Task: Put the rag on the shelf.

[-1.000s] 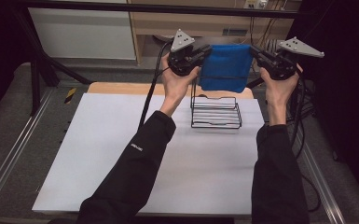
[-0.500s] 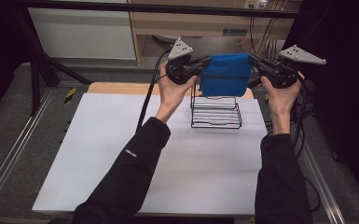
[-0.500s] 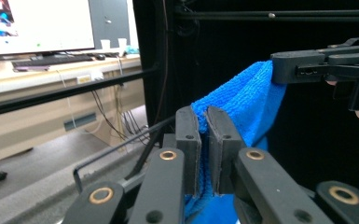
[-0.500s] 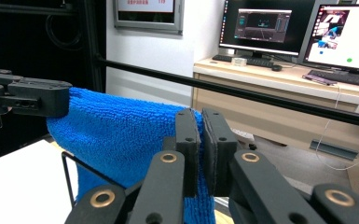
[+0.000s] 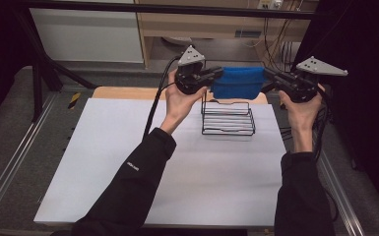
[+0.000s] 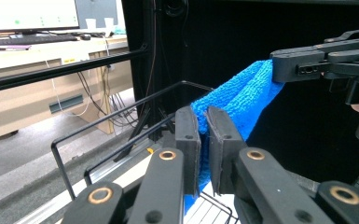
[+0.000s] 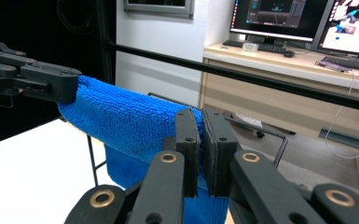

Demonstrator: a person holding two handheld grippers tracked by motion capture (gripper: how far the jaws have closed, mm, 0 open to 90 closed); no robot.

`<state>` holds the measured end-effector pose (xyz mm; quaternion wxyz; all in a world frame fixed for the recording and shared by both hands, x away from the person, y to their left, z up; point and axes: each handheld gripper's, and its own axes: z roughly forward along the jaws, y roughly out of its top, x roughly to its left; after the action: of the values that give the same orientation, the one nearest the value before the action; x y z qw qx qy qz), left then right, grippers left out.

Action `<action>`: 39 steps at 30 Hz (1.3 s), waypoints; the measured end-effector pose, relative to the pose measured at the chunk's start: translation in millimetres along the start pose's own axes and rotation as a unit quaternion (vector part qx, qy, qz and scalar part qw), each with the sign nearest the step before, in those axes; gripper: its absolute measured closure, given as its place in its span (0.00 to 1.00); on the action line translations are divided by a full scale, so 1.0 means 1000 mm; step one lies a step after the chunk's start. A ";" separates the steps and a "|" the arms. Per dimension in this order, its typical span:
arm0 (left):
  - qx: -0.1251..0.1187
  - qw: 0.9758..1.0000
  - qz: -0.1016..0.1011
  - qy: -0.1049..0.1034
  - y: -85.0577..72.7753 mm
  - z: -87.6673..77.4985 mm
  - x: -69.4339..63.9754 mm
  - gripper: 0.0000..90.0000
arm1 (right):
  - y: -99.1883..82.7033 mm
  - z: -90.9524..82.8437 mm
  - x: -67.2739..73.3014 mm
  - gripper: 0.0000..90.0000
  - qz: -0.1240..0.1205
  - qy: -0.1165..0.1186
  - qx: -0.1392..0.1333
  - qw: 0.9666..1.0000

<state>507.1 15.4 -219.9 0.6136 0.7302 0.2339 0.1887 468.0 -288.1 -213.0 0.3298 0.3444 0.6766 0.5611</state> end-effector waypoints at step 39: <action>0.109 0.993 -0.029 -0.018 -0.016 0.005 -0.012 0.98 | -0.036 -0.003 0.006 0.92 0.001 0.019 0.043 0.999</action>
<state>498.5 6.4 -236.3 0.5395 0.7890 0.2632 0.1312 458.7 -290.0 -248.6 0.3010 0.3479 0.7058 0.5387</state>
